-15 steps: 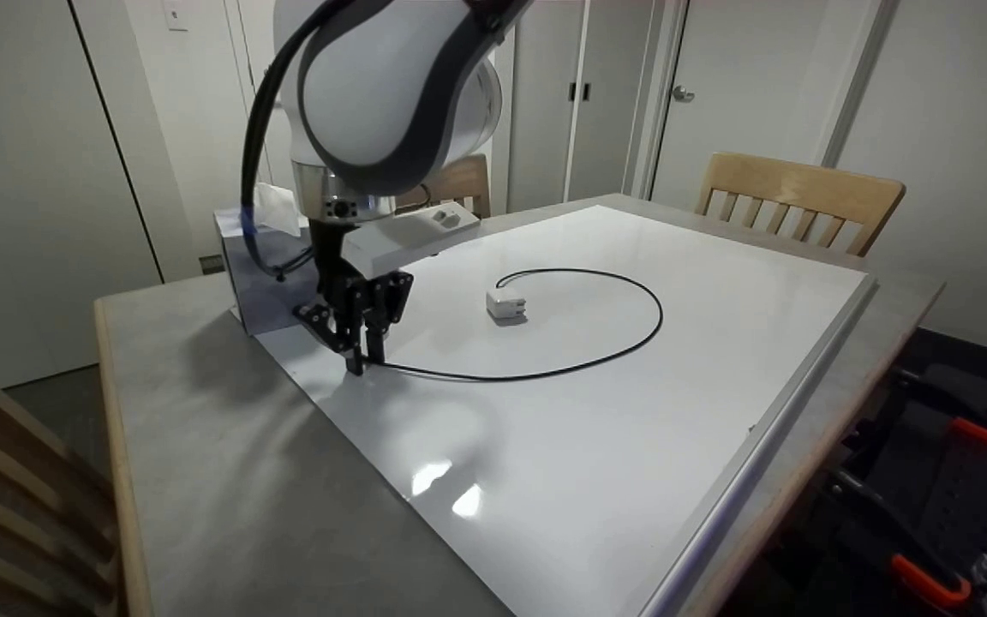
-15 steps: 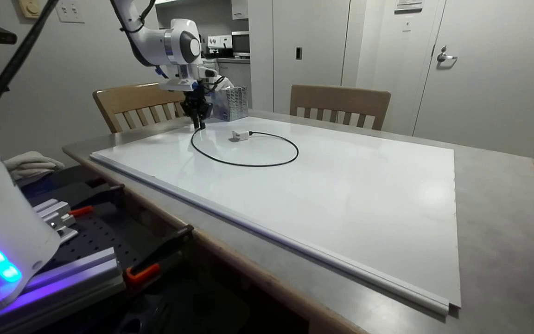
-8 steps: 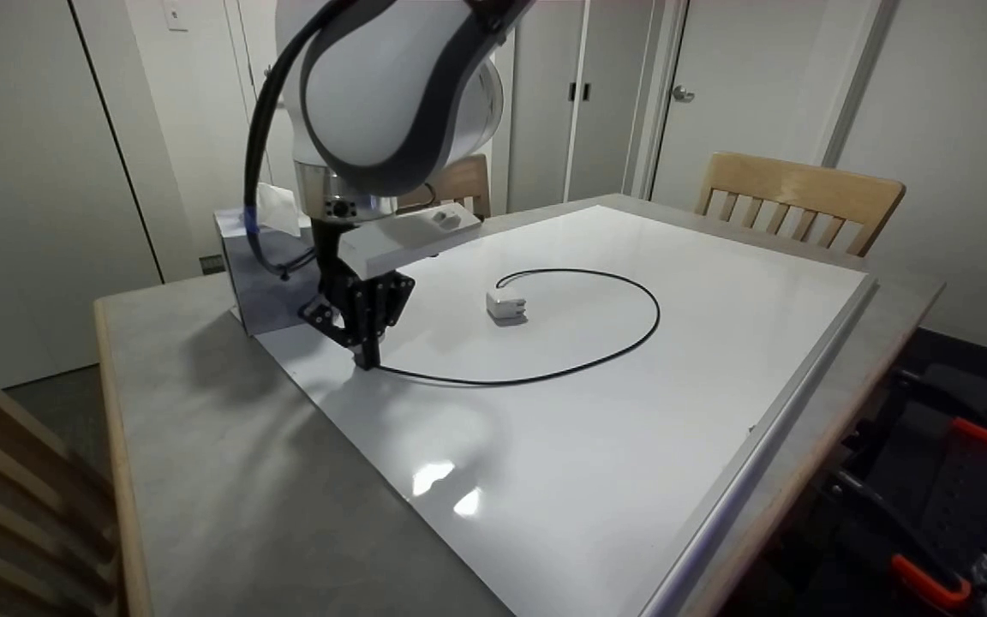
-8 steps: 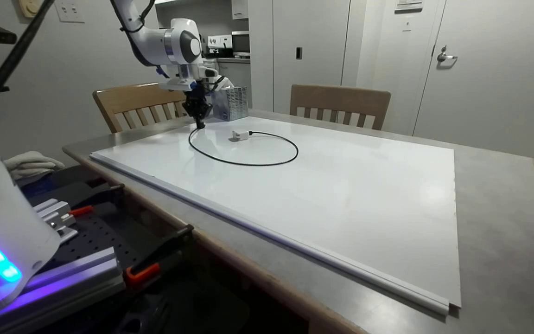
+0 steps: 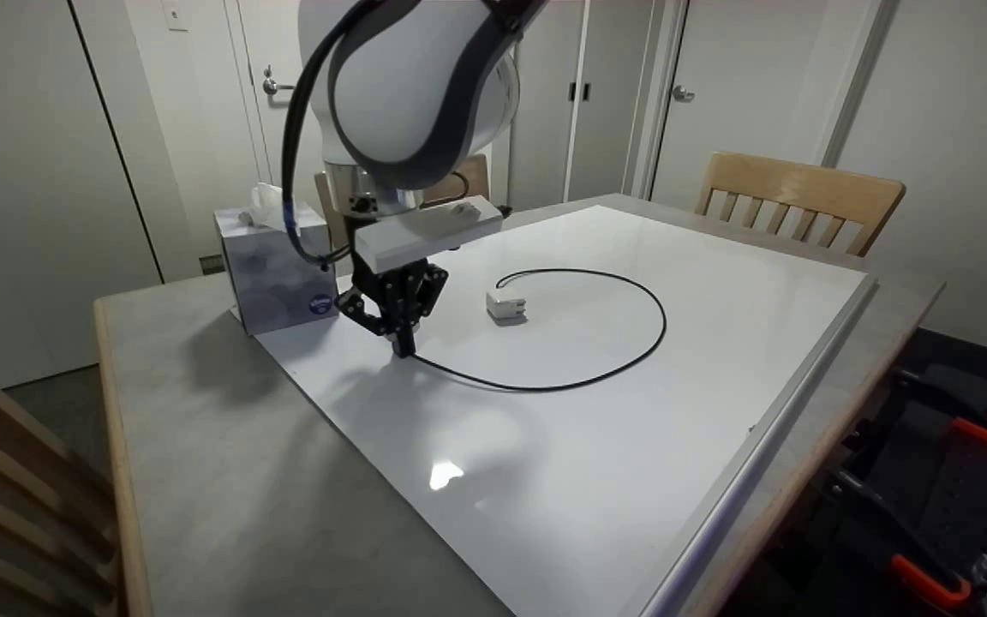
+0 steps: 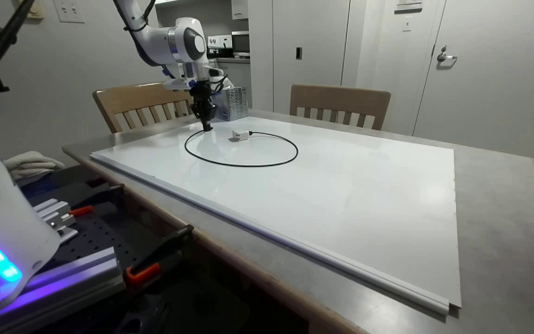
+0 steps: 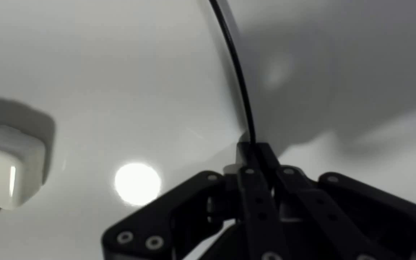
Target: Put the charger in a circle
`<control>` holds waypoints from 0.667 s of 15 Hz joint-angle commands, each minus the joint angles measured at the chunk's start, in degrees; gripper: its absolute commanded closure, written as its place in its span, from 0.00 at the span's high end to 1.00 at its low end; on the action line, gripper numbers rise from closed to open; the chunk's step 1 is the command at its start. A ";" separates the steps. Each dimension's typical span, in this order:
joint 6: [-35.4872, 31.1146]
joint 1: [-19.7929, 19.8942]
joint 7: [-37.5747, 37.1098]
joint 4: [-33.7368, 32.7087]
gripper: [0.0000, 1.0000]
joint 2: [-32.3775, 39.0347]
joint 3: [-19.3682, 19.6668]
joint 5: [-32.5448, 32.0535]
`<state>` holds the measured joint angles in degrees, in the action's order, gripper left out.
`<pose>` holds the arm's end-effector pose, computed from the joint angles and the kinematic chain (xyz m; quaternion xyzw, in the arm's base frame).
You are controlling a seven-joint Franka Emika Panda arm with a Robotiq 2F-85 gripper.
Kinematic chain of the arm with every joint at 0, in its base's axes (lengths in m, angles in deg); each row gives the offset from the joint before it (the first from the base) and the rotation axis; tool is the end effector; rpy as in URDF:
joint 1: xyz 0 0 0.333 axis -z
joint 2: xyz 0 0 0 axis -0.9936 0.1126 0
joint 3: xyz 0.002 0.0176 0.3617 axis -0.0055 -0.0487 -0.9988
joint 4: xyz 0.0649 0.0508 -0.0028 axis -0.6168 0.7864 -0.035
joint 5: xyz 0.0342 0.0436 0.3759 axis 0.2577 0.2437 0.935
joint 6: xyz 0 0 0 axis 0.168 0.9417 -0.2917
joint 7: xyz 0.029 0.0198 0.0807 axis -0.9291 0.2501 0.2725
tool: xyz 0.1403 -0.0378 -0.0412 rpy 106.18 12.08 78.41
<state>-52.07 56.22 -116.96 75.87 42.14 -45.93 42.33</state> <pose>0.6226 0.3222 0.1489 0.9990 0.0098 0.0059 0.0422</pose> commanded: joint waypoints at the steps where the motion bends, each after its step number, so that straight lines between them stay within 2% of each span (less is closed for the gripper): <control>1: 9.89 -0.14 0.70 1.46 0.02 -3.09 1.38 -1.39; 2: 3.60 0.25 -0.45 0.37 0.07 -0.66 0.73 -0.80; 4: 8.03 0.48 -0.44 0.24 0.07 -1.37 0.70 -1.42; 5: 8.49 0.47 -0.45 0.24 0.02 -1.59 0.66 -1.47; 7: 6.37 0.90 -0.15 -0.56 0.02 -0.22 -0.08 -0.74; 10: 1.27 0.63 -3.06 1.80 0.02 -1.11 1.89 -1.77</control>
<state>-46.35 56.31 -117.97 76.16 41.39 -45.08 41.34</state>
